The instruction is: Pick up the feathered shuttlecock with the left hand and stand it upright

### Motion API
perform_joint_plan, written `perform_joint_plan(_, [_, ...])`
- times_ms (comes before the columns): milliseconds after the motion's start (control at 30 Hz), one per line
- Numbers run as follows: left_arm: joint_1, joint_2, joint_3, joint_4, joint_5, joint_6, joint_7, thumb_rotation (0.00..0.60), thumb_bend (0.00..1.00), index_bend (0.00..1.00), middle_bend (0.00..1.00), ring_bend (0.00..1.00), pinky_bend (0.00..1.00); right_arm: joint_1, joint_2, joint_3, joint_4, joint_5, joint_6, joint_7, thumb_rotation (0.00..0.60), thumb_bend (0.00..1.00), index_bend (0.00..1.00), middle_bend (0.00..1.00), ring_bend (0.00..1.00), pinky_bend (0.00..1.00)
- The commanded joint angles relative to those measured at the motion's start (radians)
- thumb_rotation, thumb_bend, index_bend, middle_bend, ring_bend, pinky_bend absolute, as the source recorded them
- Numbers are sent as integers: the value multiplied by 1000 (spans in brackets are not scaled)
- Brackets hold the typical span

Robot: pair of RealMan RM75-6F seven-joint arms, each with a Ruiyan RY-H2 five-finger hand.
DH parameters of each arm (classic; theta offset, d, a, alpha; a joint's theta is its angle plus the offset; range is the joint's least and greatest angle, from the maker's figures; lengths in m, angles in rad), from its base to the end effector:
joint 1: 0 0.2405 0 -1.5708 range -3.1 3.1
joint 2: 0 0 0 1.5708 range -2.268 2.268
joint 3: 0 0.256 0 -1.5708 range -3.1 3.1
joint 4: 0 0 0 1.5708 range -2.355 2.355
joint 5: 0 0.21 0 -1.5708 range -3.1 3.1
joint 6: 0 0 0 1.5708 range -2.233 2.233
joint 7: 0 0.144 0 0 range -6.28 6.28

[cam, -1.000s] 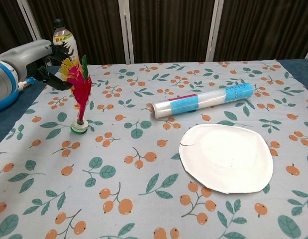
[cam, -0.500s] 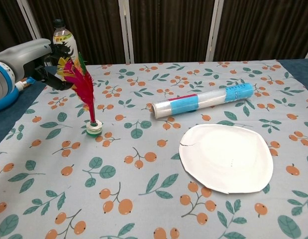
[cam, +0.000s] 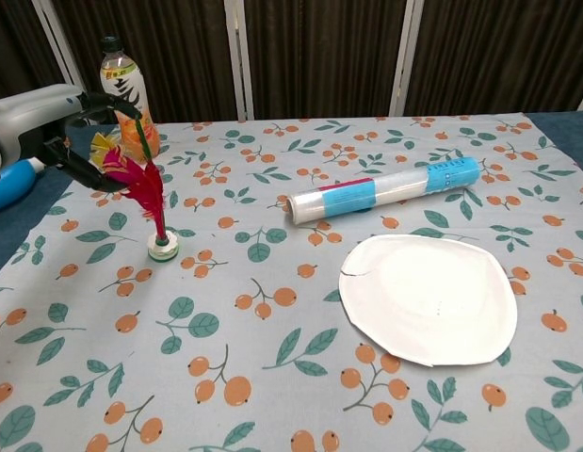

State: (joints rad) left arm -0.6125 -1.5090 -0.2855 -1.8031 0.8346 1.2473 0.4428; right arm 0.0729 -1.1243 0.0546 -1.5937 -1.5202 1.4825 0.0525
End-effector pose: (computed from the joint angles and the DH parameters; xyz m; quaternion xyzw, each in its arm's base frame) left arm -0.1460 0.3141 0.0280 -0.5825 -0.5132 -0.4182 0.4716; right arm -0.3134 -0.1785 0.1584 0.5889 -0.3981 0.4021 0.5771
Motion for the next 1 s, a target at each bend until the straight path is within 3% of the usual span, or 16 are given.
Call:
perform_joint_plan(33, [8, 15, 7, -15, 15, -2, -13, 600, 219, 38, 0, 0, 0, 0, 0, 0, 0, 1, -1, 0, 600, 112, 95, 0, 0, 0])
perform_joint_plan(233, [34, 73, 29, -66, 84, 14, -39, 600, 214, 26, 0, 0, 0, -1, 0, 0, 1, 2, 0, -2, 600, 112, 96, 0, 0, 0])
perform_joint_plan(433, [93, 173, 89, -115, 219, 59, -72, 600, 214, 25, 0, 0, 0, -2, 0, 0, 2, 0, 2, -6, 600, 112, 96, 0, 0, 0])
perform_joint_plan(700, [200, 318, 225, -95, 461, 160, -44, 600, 214, 32, 0, 0, 0, -1, -3, 0, 11, 2, 3, -57, 600, 112, 94, 0, 0, 0])
perform_joint_plan(867, [324, 380, 360, -39, 587, 251, -35, 600, 201, 22, 0, 0, 0, -2, -7, 1, 2, 16, -3, -115, 600, 112, 89, 0, 0, 0])
perform_joint_plan(1000, [378, 398, 397, -4, 630, 294, -49, 600, 192, 12, 0, 0, 0, 0, -11, 5, -4, 27, -7, -137, 600, 112, 83, 0, 0, 0])
